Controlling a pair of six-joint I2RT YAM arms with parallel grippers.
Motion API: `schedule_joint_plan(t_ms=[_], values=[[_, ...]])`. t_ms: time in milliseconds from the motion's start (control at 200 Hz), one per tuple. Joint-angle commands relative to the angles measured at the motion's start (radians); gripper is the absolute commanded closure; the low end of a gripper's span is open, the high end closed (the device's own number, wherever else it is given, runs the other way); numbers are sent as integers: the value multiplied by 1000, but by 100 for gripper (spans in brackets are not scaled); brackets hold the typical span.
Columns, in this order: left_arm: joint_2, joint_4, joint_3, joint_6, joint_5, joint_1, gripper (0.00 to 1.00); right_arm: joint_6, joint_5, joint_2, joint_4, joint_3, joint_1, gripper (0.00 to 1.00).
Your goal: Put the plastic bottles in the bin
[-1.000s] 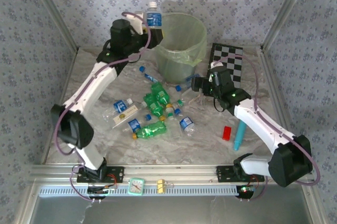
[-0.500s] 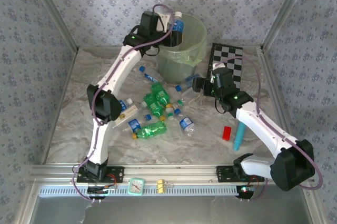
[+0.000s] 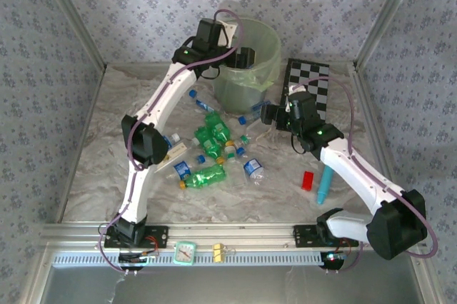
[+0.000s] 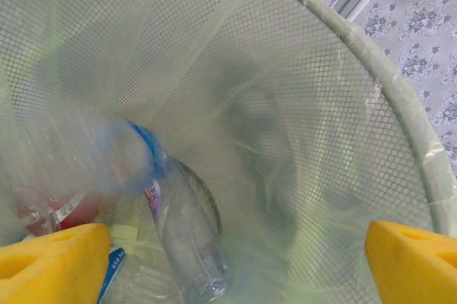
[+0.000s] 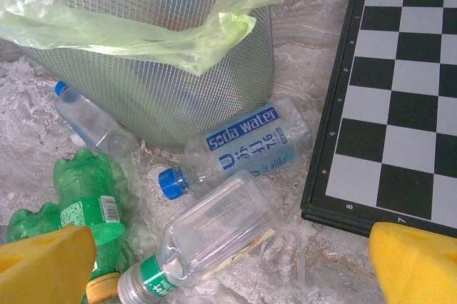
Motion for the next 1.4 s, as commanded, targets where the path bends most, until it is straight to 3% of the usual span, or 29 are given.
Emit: schedule_joint_plan(t_ms=[0,150,280,415,660,865,1184,1399], values=[[-43,-6,28,9,-23,-5,5,27,11,-2,3,-10,-4,0],[-123,53,-28,5,-23,-15,2,74,-15,32,10,-12,-6,0],[-251,181,-182,-2,-28,-18,2,144,-33,78,22,-18,-4,0],[-436,396,-474,-7,-89,-18,0,212,-46,139,41,-19,4,0],[-743,697,-974,17,-327,-12,0,319,-17,255,46,2,34,0],[-860,699,-1192,-36,-409,23,0,379,43,351,41,35,61,0],[-990,700,-1574,-274,-532,32,0,433,73,495,7,125,69,0],[-1021,703,-1686,-390,-557,32,0,425,65,593,-6,210,79,0]])
